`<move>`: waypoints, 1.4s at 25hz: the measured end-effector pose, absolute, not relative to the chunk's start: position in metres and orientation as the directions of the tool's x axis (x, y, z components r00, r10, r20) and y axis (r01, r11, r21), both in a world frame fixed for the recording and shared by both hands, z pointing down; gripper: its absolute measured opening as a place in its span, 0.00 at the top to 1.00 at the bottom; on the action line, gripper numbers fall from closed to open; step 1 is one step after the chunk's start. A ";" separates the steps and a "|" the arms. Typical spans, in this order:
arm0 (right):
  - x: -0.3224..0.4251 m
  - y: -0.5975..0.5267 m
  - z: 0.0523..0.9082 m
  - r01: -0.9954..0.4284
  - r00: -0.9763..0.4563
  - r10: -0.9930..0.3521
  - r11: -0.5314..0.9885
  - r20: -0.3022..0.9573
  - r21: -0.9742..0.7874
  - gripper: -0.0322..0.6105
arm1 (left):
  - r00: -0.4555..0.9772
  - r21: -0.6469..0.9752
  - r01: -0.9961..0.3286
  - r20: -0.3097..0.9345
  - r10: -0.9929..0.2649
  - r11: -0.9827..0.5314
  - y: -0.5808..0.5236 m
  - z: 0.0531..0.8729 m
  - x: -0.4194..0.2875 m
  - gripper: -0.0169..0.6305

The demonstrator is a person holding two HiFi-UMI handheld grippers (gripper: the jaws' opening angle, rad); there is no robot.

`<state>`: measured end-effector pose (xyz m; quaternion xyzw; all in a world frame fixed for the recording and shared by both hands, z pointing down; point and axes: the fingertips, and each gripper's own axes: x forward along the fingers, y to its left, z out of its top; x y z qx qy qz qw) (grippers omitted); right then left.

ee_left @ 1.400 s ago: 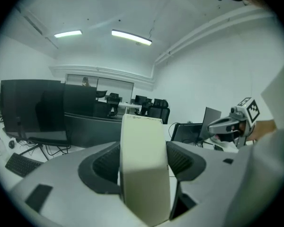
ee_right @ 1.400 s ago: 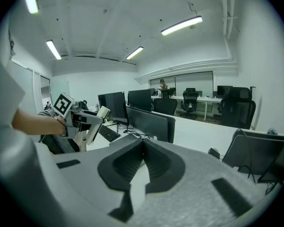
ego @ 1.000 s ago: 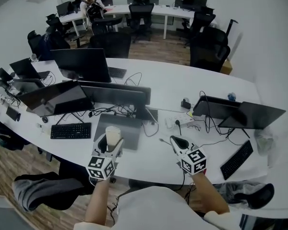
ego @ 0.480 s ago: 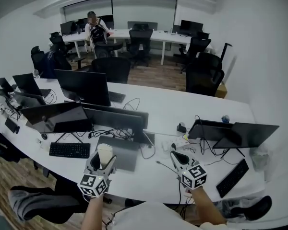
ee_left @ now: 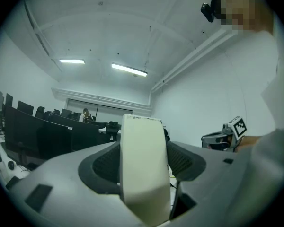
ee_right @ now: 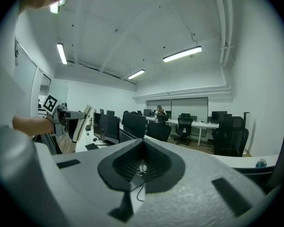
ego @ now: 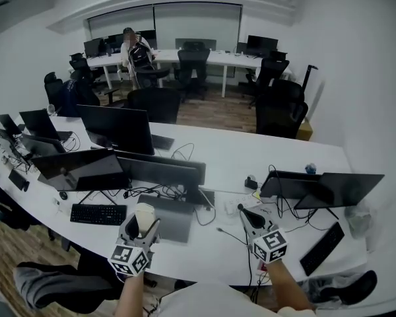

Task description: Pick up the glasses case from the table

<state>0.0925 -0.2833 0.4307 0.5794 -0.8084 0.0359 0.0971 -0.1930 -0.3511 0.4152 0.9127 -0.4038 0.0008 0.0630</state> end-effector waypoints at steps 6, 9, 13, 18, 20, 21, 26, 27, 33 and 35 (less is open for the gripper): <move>0.099 -0.284 0.434 -0.952 -0.295 -0.933 0.305 0.205 0.017 0.95 | 0.678 0.122 -0.733 0.058 -0.733 -0.669 -0.350 0.421 -0.193 0.52; 0.098 -0.284 0.427 -0.949 -0.303 -0.935 0.313 0.185 0.028 0.95 | 0.680 0.125 -0.731 0.058 -0.731 -0.671 -0.351 0.421 -0.192 0.52; 0.090 -0.279 0.418 -0.940 -0.324 -0.933 0.336 0.156 0.055 0.95 | 0.683 0.124 -0.729 0.063 -0.728 -0.674 -0.349 0.423 -0.190 0.52; 0.090 -0.277 0.418 -0.942 -0.322 -0.934 0.332 0.154 0.043 0.95 | 0.688 0.125 -0.724 0.061 -0.723 -0.679 -0.345 0.422 -0.187 0.52; 0.091 -0.277 0.418 -0.942 -0.323 -0.933 0.333 0.156 0.040 0.95 | 0.689 0.126 -0.724 0.061 -0.723 -0.679 -0.344 0.422 -0.186 0.52; 0.091 -0.277 0.419 -0.942 -0.324 -0.933 0.333 0.157 0.039 0.95 | 0.688 0.127 -0.724 0.062 -0.723 -0.678 -0.344 0.422 -0.186 0.52; 0.090 -0.278 0.424 -0.941 -0.329 -0.929 0.338 0.168 0.029 0.95 | 0.682 0.130 -0.729 0.064 -0.728 -0.672 -0.342 0.423 -0.188 0.52; 0.089 -0.278 0.424 -0.940 -0.331 -0.928 0.340 0.170 0.029 0.95 | 0.681 0.130 -0.731 0.064 -0.730 -0.670 -0.342 0.423 -0.189 0.52; 0.089 -0.278 0.423 -0.938 -0.335 -0.928 0.345 0.164 0.031 0.95 | 0.674 0.129 -0.737 0.062 -0.736 -0.664 -0.340 0.423 -0.191 0.52; 0.090 -0.278 0.423 -0.939 -0.334 -0.929 0.342 0.159 0.030 0.95 | 0.673 0.129 -0.737 0.062 -0.737 -0.663 -0.340 0.425 -0.190 0.52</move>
